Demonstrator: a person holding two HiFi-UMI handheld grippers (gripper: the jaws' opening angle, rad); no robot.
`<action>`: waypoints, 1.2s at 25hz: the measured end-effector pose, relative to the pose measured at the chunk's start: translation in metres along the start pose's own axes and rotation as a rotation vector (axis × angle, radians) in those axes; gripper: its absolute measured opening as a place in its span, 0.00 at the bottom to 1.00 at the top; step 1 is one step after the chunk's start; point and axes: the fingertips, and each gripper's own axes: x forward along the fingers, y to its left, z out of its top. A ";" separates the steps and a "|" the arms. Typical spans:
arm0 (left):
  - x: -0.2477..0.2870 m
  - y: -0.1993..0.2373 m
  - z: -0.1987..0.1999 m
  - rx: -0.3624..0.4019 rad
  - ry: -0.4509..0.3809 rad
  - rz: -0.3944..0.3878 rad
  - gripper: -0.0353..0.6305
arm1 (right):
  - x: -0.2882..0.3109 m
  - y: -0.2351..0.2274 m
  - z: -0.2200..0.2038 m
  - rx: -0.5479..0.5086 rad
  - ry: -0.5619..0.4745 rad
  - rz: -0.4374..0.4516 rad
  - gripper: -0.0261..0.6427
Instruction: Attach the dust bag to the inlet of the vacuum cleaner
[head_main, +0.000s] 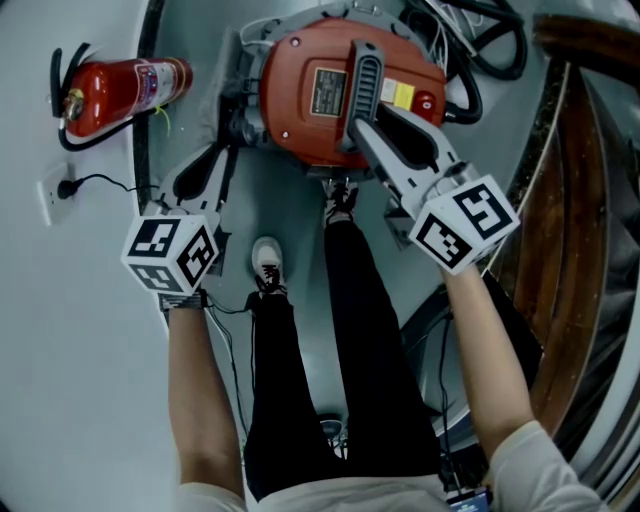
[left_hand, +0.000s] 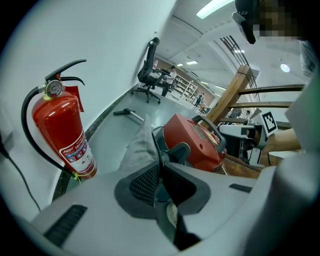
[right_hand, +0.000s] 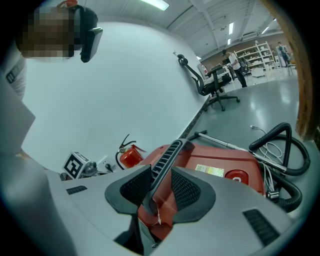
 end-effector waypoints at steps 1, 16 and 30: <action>0.000 -0.001 0.000 0.012 0.005 0.000 0.10 | 0.000 0.000 0.000 0.002 0.000 0.001 0.24; 0.002 -0.007 -0.001 0.077 0.031 -0.037 0.11 | 0.000 0.000 0.000 0.008 -0.004 0.006 0.24; 0.004 -0.012 -0.002 0.106 0.047 -0.086 0.12 | 0.000 -0.001 0.000 0.014 -0.006 0.006 0.24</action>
